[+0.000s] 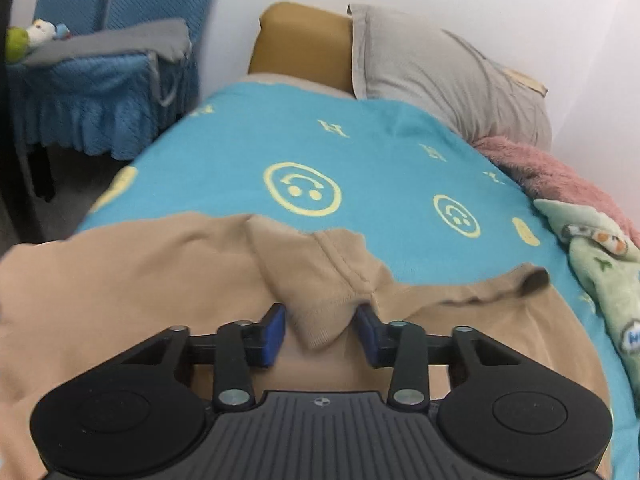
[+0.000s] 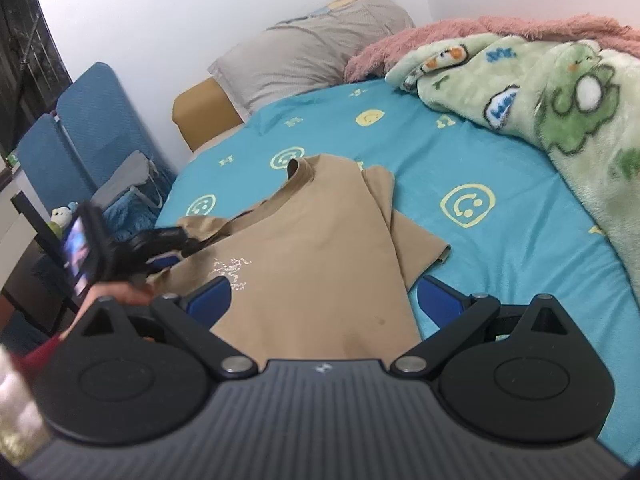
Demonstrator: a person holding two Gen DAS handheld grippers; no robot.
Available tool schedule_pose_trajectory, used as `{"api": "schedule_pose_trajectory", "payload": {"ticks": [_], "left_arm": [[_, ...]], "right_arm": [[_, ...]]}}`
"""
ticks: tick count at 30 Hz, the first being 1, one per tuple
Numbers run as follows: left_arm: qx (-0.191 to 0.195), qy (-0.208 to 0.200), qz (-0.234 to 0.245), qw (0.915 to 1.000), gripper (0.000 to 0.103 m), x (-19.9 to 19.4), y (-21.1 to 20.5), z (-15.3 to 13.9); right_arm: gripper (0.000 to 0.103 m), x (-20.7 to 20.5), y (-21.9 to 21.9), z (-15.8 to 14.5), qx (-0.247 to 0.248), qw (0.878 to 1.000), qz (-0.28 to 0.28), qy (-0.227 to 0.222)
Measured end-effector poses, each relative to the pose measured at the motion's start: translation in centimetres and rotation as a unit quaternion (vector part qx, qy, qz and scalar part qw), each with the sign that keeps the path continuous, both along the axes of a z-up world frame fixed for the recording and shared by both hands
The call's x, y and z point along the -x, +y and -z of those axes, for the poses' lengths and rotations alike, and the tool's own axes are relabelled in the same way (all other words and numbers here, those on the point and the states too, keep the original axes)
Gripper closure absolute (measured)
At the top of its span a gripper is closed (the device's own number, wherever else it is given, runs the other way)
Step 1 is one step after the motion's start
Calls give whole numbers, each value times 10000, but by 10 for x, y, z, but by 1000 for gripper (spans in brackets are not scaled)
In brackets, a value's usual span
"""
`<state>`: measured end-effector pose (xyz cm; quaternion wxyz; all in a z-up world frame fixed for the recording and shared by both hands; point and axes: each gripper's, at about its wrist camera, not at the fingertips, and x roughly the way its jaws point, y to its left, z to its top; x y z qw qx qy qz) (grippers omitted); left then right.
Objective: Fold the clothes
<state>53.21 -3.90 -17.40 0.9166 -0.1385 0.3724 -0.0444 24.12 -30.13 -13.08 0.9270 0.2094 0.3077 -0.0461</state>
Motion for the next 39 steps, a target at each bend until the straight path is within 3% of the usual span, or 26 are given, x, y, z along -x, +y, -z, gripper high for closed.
{"api": "schedule_pose_trajectory", "payload": {"ticks": [2, 5, 8, 11, 13, 18, 19, 23, 25, 28, 31, 36, 39], "left_arm": [[202, -86, -117, 9997, 67, -25, -2, 0], [188, -421, -623, 9970, 68, -54, -2, -11], [140, -619, -961, 9933, 52, -75, -2, -22], [18, -744, -803, 9940, 45, -65, -5, -36], [-155, -751, -520, 9957, 34, -39, -10, -46], [-762, -801, 156, 9937, 29, 75, -21, -68], [-828, -809, 222, 9930, 25, 103, -22, -72], [-784, -772, 299, 9935, 20, 219, -21, -82], [-722, -799, 332, 9936, 20, 266, -19, -83], [-656, -878, 357, 9933, 19, 327, -15, -83], [-711, -871, 362, 9930, 19, 352, -16, -83], [-529, -901, 352, 9939, 18, 359, -9, -75], [-482, -810, 350, 9949, 18, 351, -6, -61]], "right_arm": [[2, -8, 2, 8, 39, 10000, -58, 65], [2, -18, 4, 18, 85, 9998, -138, 129], [2, -24, 4, 24, 126, 9997, -156, 147], [2, -24, 3, 24, 191, 9998, -87, 59], [2, -23, 2, 23, 237, 9997, -43, -6], [3, -13, -4, 14, 185, 9996, -45, -196], [4, -9, -6, 11, 150, 9996, -54, -248], [6, 9, -21, 3, -275, 9987, -71, -426], [26, 17, -28, -1, -469, 9979, -52, -445], [26, 27, -38, -6, -747, 9961, 79, -471], [26, 33, -53, -1, -1335, 9897, 314, -420], [25, 17, -81, 25, -2439, 9679, 600, -83], [25, 0, -97, 42, -2698, 9599, 764, 75]]}}
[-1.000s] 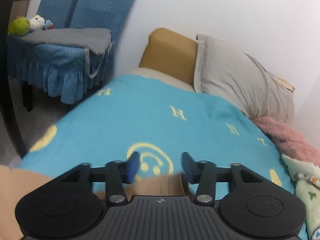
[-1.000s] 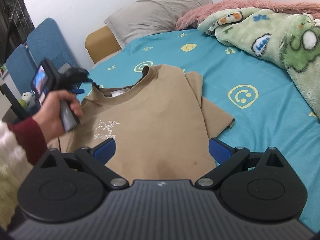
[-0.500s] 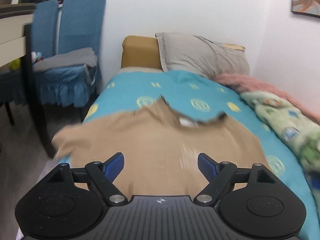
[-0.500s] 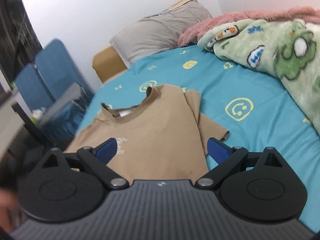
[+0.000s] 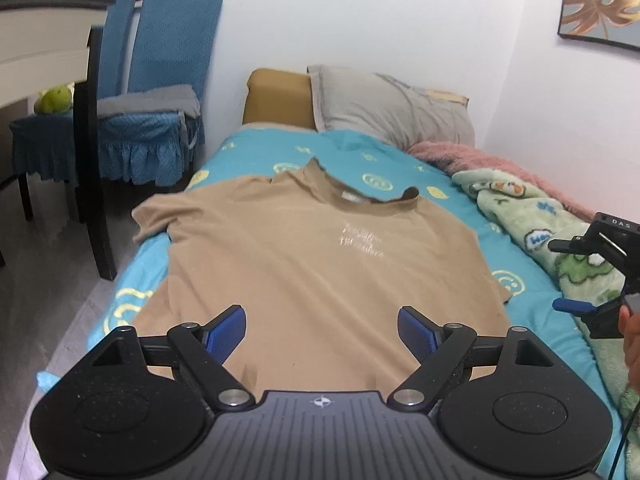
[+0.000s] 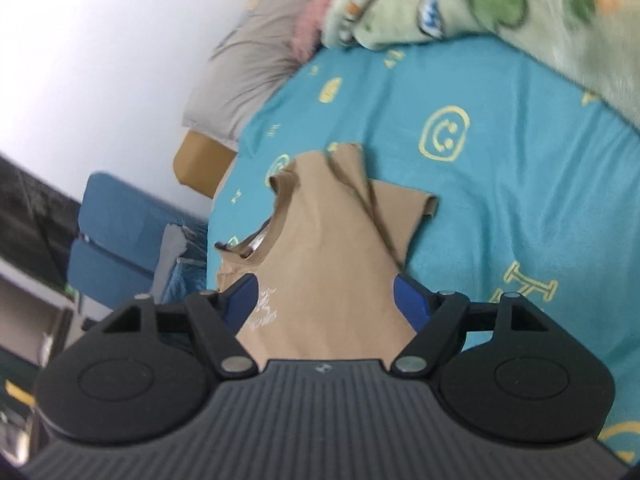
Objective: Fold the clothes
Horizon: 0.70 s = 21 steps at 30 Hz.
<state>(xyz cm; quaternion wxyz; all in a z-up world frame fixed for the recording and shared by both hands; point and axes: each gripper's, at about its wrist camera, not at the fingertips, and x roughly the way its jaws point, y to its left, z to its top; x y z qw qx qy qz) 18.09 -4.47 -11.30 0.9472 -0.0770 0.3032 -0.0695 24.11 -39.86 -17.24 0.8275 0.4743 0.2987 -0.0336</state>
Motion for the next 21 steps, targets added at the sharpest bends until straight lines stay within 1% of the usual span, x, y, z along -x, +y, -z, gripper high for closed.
{"api": "schedule_pose_trajectory", "payload": {"ticks": [4, 7, 12, 13, 14, 15, 16, 17, 20, 21], "left_arm": [[-105, 81, 1, 9999, 18, -17, -3, 12], [-95, 18, 14, 10000, 18, -26, -7, 18], [-120, -105, 92, 9998, 18, -43, -16, 33], [-123, -108, 100, 9998, 18, -47, -17, 36], [-119, -72, 86, 9999, 18, -50, -18, 39], [-100, -29, 77, 9999, 18, -54, -19, 42], [-43, 24, 81, 10000, 18, -56, -20, 45], [21, 70, 91, 9999, 18, -59, -19, 47], [88, 80, 71, 9999, 18, -60, -18, 48], [102, 47, 58, 9999, 18, -60, -18, 48]], "right_arm": [[25, -28, -17, 19, 305, 9991, 224, 211], [26, -53, -26, 38, 500, 9981, 229, 287], [28, -81, -18, 65, 1391, 9892, -12, 465], [35, -87, -16, 70, 1573, 9863, -63, 501], [45, -90, -12, 70, 1734, 9836, -173, 477], [67, -92, -7, 68, 1888, 9806, -300, 436], [82, -94, -2, 66, 2042, 9772, -427, 394], [87, -95, 2, 63, 2059, 9767, -500, 355], [89, -97, 22, 45, 2274, 9715, -672, 67], [90, -97, 37, 36, 2625, 9613, -836, -63]]}}
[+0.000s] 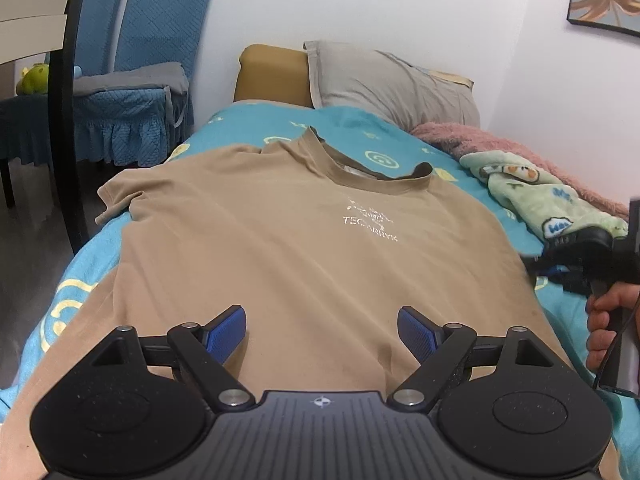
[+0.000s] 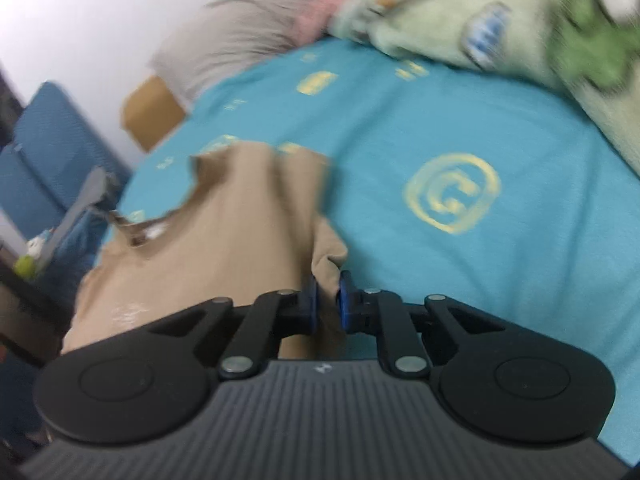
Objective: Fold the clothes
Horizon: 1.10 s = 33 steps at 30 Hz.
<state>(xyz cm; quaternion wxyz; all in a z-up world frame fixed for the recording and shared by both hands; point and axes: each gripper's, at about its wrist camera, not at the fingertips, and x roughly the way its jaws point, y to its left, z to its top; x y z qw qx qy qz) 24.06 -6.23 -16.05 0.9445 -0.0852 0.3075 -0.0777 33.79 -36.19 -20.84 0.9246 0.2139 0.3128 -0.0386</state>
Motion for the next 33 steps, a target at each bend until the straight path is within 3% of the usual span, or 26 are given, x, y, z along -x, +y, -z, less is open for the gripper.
{"api": "schedule_pose_trajectory", "payload": {"ticks": [3, 6, 9, 12, 14, 16, 18, 19, 22, 26, 29, 30, 31, 33], "left_arm": [[77, -98, -53, 9999, 18, 2, 3, -3], [200, -173, -104, 9996, 18, 3, 8, -7], [215, -174, -122, 9995, 18, 3, 11, -8], [208, -175, -123, 9996, 18, 4, 13, -8], [217, -178, -121, 9995, 18, 5, 15, -9], [240, -166, -121, 9995, 18, 4, 15, -8], [258, -148, -118, 9995, 18, 4, 15, -7], [261, -134, -122, 9995, 18, 3, 16, -6], [340, -86, -138, 9993, 18, 2, 17, -3], [430, -70, -113, 9990, 18, -1, 15, 2], [459, -61, -63, 9989, 18, -2, 13, 5], [477, -65, -36, 9988, 18, -2, 12, 6], [488, -66, -15, 9988, 18, -2, 11, 7], [482, -55, 9, 9988, 18, -3, 8, 8]], "right_arm": [[90, 4, 51, -18, 912, 9923, -800, -268], [90, 10, 102, -28, 1554, 9725, -1667, -473], [90, 14, 130, -16, 1474, 9634, -2232, -166], [88, 18, 130, -8, 1140, 9628, -2449, -104], [80, 20, 122, -13, 921, 9664, -2392, -170], [48, 21, 113, -21, 613, 9713, -2273, -345], [24, 24, 102, -31, 169, 9758, -2072, -681], [22, 24, 98, -35, -50, 9774, -1934, -849], [23, 16, 82, -37, -570, 9828, -1460, -979], [25, -18, 71, -21, -560, 9887, -1233, -643], [41, -51, 72, -7, -408, 9919, -1139, -388], [53, -62, 72, -4, -389, 9928, -1090, -305], [71, -69, 74, -3, -324, 9934, -1074, -239], [90, -83, 80, -4, -22, 9931, -1170, -114]]}}
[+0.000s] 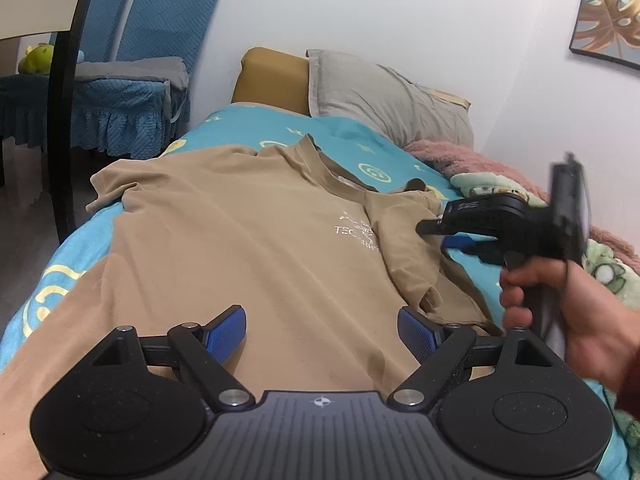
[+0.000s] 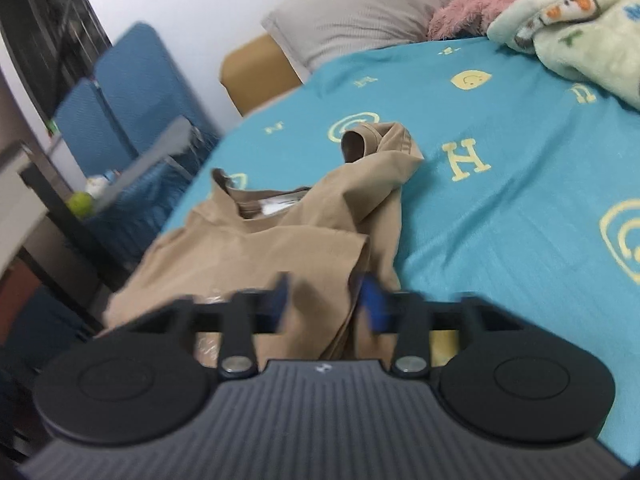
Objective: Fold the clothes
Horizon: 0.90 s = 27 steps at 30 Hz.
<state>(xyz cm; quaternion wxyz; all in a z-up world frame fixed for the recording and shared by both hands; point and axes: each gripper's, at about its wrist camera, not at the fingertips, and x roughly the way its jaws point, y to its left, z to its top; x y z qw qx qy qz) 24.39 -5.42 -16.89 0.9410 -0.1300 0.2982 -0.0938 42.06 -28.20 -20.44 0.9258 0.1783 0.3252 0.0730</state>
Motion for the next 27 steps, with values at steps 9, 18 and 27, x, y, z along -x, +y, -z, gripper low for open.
{"api": "schedule_pose_trajectory", "payload": {"ticks": [9, 18, 27], "left_arm": [[6, 11, 68, 10000, 18, 0, -5, 3], [-270, 47, 180, 9995, 18, -2, -13, 11], [-561, -146, 469, 9972, 19, 7, -22, 6]], "right_arm": [[94, 20, -69, -69, 896, 9916, 462, -805], [91, 10, -194, -60, 1127, 9689, 2188, -263], [13, 103, -179, -67, 293, 9756, 2173, -122]]}}
